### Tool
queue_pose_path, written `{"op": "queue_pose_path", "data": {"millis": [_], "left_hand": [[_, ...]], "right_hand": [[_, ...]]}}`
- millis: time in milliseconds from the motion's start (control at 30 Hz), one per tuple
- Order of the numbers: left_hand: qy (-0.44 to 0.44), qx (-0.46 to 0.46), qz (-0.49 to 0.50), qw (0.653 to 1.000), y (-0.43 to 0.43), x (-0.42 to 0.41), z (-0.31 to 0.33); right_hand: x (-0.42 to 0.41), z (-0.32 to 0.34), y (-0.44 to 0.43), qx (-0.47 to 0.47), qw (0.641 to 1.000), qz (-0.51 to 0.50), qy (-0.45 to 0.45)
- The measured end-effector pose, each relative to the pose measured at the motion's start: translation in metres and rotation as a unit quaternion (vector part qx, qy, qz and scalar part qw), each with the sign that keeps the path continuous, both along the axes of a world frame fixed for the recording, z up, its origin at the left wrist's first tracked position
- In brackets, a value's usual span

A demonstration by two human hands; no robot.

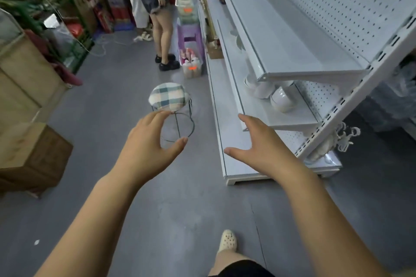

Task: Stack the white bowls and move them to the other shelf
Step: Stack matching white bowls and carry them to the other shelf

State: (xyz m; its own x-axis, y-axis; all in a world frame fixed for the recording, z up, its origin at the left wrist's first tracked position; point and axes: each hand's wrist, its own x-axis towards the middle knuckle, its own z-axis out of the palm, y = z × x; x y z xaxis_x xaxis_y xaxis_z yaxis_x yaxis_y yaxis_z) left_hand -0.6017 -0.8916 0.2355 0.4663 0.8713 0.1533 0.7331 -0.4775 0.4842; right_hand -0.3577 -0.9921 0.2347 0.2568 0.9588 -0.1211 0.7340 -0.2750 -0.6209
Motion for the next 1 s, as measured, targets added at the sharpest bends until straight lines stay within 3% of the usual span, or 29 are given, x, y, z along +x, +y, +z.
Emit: {"op": "queue_pose_path", "data": {"millis": [500,767,1000], "left_hand": [[-0.005,-0.027,0.084,0.996,0.21,0.032,-0.016],[0.017,-0.025,-0.033,0.999,0.378,0.042,-0.007],[0.053,-0.013,-0.152,0.987,0.493,0.069,0.004]], "right_hand": [[0.039,-0.015,0.264,-0.042,0.996,0.075,-0.004],[0.029,-0.02,0.379,-0.011,0.998,-0.064,0.023],[0.026,-0.033,0.423,-0.014,0.982,-0.184,0.046]]}}
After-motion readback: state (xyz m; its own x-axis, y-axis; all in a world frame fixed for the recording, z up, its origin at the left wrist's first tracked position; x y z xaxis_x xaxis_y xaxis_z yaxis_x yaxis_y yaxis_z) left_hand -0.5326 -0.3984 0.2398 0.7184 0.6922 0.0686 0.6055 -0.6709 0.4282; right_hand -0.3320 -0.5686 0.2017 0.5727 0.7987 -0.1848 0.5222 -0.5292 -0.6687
